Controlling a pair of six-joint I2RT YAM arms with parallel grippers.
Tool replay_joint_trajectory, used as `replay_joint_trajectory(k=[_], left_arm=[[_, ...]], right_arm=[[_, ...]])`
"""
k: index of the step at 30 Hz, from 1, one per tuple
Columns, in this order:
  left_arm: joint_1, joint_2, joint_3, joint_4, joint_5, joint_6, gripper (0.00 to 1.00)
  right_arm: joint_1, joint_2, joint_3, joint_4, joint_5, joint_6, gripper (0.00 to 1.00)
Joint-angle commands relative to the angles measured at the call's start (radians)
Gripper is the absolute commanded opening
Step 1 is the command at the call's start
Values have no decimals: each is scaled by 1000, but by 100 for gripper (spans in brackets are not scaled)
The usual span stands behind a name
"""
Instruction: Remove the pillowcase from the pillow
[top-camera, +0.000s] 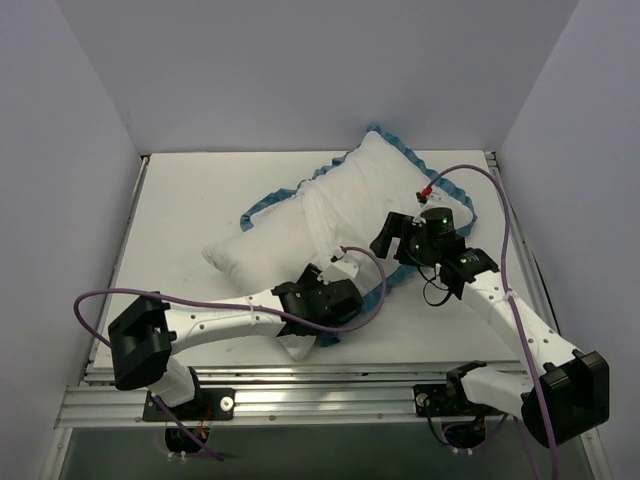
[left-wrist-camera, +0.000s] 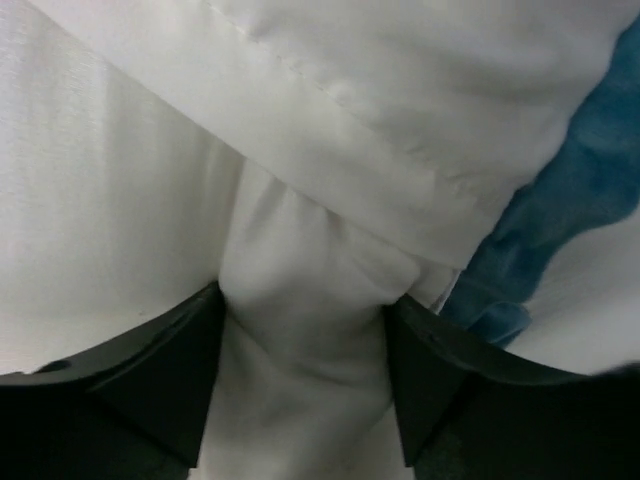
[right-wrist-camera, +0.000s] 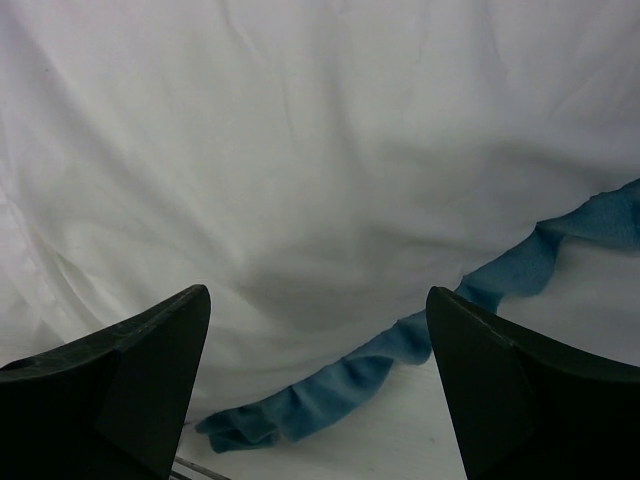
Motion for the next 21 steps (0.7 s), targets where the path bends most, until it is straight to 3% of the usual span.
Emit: replay_joint_trajectory(k=[1,2,4,5,6,10,16,21], left_arm=[[59,28,-31,32,37,-70,66],[85,30,-25,49,69,-70,49],[108,25,-6,55,103,-65,31],[123,15,4,57,114,-61,11],[128,7,30,59,127,-55,3],[152,-22,115,51,180,-26,2],[163,-28,239,45,233,2,2],[171,-10,302,11,241,10,2]], right_arm=[[-7,-48,-39,25,-34,7,85],[-9,-53,-49,28,-43,11,85],[-9,-73,-85,38,-59,14,85],[-9,-80,-98,46,-70,19,86],[-9,-94,-111,60,-88,20,87],[-7,-131,-188,103,-166,36,91],[0,-137,-308,314,-349,109,95],[22,-102,-354,409,-361,129,96]])
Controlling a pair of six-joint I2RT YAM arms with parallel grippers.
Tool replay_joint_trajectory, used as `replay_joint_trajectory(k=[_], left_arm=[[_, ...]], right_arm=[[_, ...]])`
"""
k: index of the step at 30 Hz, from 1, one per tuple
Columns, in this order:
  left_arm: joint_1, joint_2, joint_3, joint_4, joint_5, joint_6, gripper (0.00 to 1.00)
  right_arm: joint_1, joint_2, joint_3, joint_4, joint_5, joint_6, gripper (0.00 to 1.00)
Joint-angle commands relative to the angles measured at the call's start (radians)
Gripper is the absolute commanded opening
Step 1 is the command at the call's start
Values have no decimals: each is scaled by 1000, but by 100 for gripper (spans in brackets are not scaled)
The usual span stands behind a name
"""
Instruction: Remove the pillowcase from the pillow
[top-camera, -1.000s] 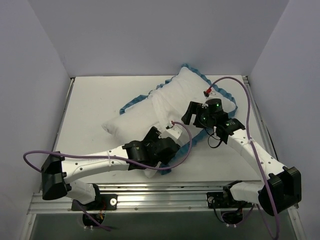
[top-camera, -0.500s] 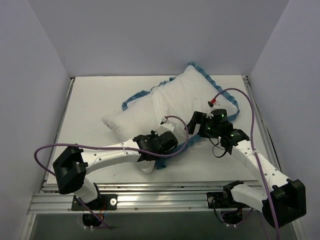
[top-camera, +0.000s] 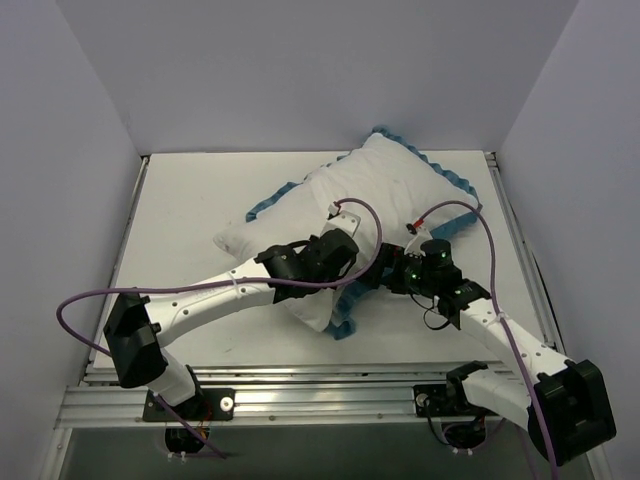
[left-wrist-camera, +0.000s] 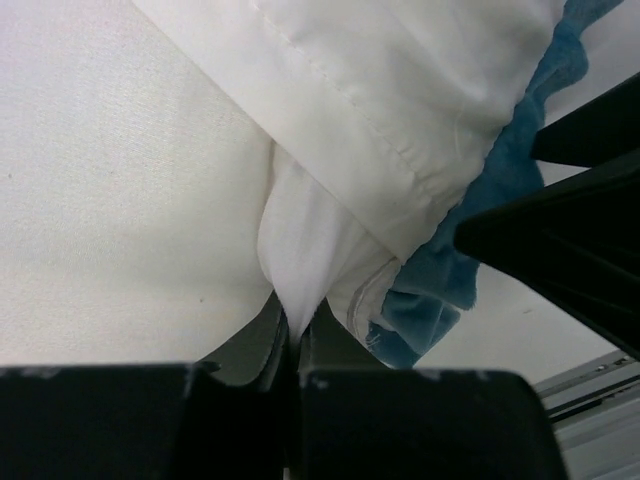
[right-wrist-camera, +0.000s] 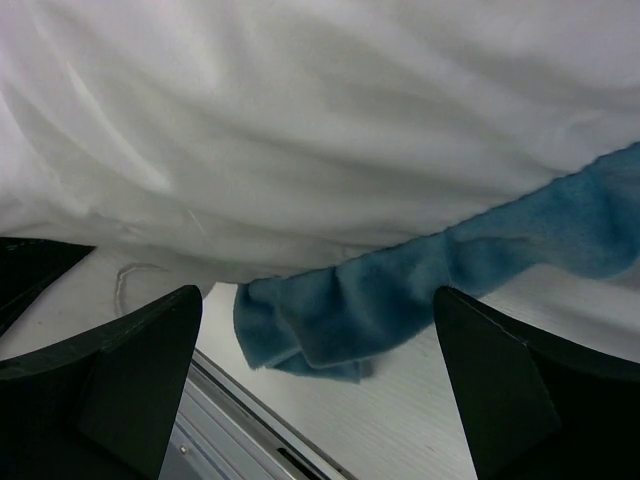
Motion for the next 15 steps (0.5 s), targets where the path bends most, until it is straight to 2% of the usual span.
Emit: replay_joint_trajectory(k=[1,6,9,12,13,15], left_arm=[[11,-18,91,24,33,9,2],[20,-31,95,22,49,9,2],[25,-45,86,21,52,6,2],[32,-59,75,15,59,1,2],[35,-64,72,10,61,-1,2],[40,-82,59,4,62,-4,2]], right_arm=[[15,26,-20,141,-62,32,96],[38,78,-45,226,-66,58,92],[53,109,-45,246,-62,61,84],[56,108,-37,242,-46,46,67],[56,105,-33,237,-36,38,54],[55,106,-5,202,-16,12,37]])
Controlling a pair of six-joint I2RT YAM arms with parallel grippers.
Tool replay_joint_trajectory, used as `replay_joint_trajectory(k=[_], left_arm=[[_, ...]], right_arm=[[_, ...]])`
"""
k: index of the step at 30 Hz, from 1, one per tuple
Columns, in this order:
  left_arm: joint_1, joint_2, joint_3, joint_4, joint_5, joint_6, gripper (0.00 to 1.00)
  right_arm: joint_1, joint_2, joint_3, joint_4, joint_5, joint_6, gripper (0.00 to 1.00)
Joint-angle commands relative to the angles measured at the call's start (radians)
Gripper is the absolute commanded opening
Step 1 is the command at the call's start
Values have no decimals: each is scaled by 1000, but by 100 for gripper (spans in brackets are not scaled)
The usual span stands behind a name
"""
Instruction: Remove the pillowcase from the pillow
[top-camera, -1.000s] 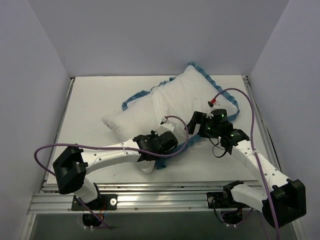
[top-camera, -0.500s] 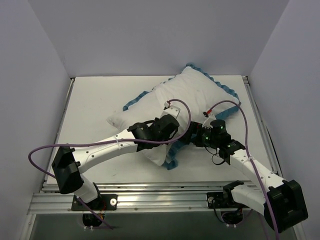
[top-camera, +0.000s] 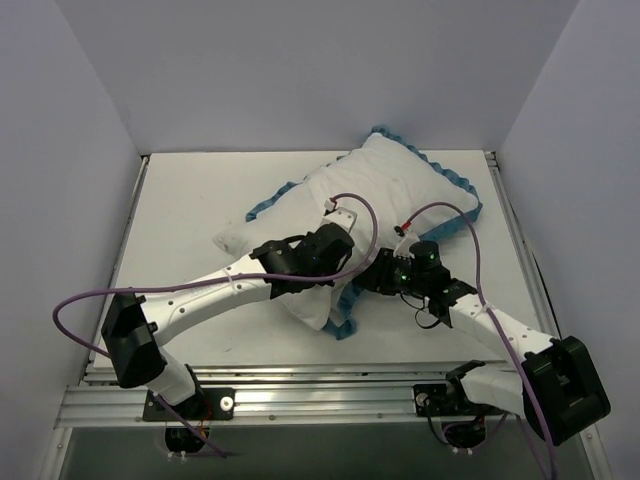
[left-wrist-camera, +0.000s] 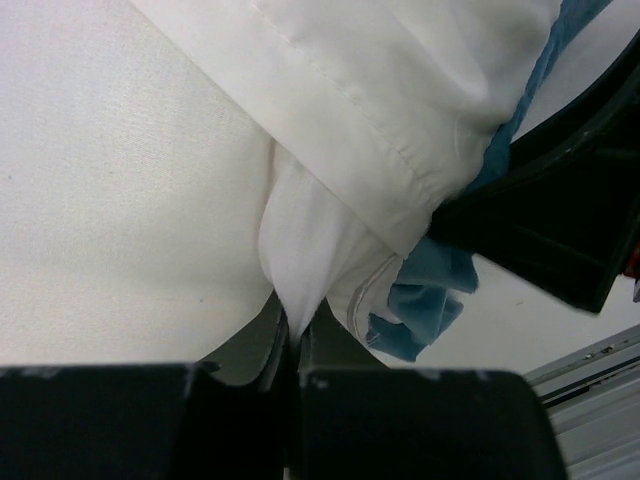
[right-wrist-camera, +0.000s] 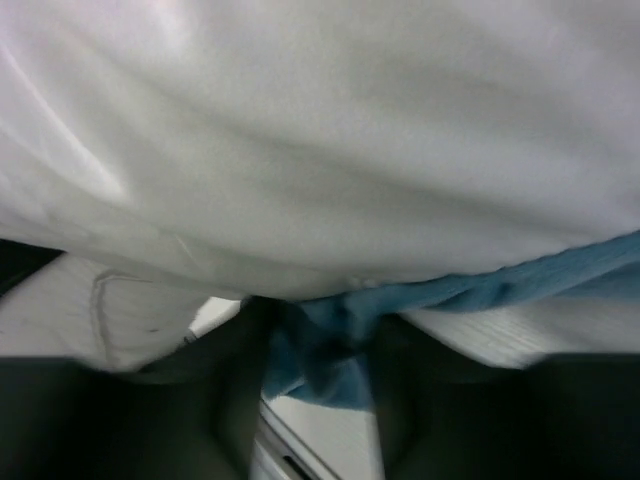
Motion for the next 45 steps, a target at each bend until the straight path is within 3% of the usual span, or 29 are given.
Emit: replay_joint_trajectory(k=[1,4,11,15,19,26,30,32,33,34,35,36,37,38,41,42,45], left_arm=[[16,-85,21,16,9,-16,2],[36,-127,-20,-20,18,-39,2],[105,-275,-123,-204,-7,-87,2],[166,-356,-169,-285,-13,-98,2],[228,-443,-195,-336,-5,-99,2],[297,-517,-200,-406,22,-98,2],[298,-537,-230,-384,119,-116,2],[297,-542,-278,-345,238,-128,3],[297,-539,-290,-312,274,-148,8],[297,-533,-299,-293,304,-151,24],[297,-527,-307,-278,361,-154,32],[297,-520,-303,-255,383,-153,42],[297,-508,-292,-245,403,-148,68],[297,-500,-263,-239,441,-144,77],[304,-462,-188,-200,495,-105,97],[309,-435,-172,-167,534,-76,99],[369,-379,-102,-131,606,-38,96]], right_arm=[[-1,-3,51,3,41,-42,23],[-22,9,99,-51,78,-76,0],[-130,53,300,-252,190,-164,0],[-266,90,422,-325,193,-148,0],[-459,113,502,-338,165,-50,0],[-634,128,570,-318,191,114,0],[-632,142,613,-344,214,80,0],[-606,136,608,-358,210,50,0],[-575,132,595,-377,210,37,0],[-558,126,587,-391,210,27,5],[-543,112,576,-399,213,4,9],[-518,103,565,-408,213,-7,19],[-509,92,542,-423,213,-19,26],[-501,72,532,-436,213,-42,34],[-486,21,496,-474,213,-82,65],[-481,6,489,-485,210,-91,77],[-470,-34,473,-508,185,-128,91]])
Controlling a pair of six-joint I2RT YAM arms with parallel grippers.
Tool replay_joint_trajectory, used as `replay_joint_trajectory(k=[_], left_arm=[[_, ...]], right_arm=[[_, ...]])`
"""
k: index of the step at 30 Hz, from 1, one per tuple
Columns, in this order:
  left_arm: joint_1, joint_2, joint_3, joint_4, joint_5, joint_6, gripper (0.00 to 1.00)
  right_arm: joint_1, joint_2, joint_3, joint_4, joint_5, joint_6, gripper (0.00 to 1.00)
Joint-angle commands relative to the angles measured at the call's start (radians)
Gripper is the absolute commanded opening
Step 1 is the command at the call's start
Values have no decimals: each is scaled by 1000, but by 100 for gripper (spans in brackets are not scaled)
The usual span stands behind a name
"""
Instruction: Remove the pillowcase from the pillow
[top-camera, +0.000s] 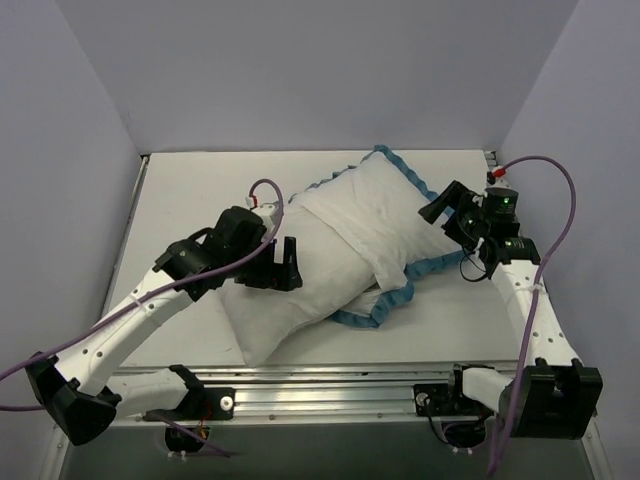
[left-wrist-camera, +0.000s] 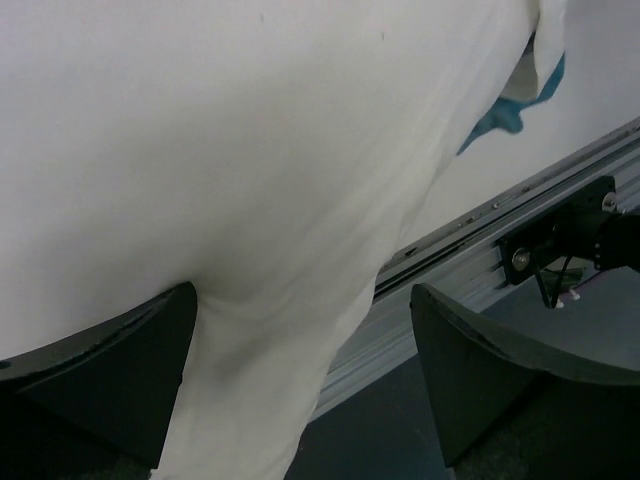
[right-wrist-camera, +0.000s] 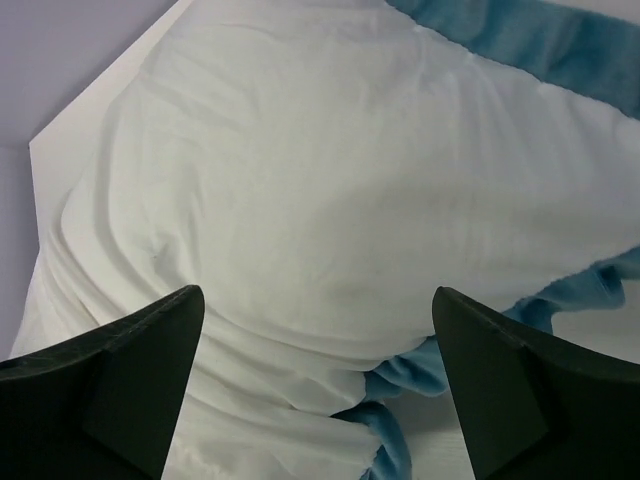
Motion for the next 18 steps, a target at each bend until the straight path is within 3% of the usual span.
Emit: replay_joint_trajectory(k=[1,9,13,18], left_arm=[[79,81,117,61,120,78,95],[341,328,367,75,199,232,95],[419,483,512,89,264,296,94],[444,684,585,44,484,321,94]], right_arm=[[15,-64,-12,-22,1,-76,93],[49,-129,-34,5,-92,-110,98],[53,-139,-40,19,-112,-119,98],[95,-142,-34,19,-116,-130,98]])
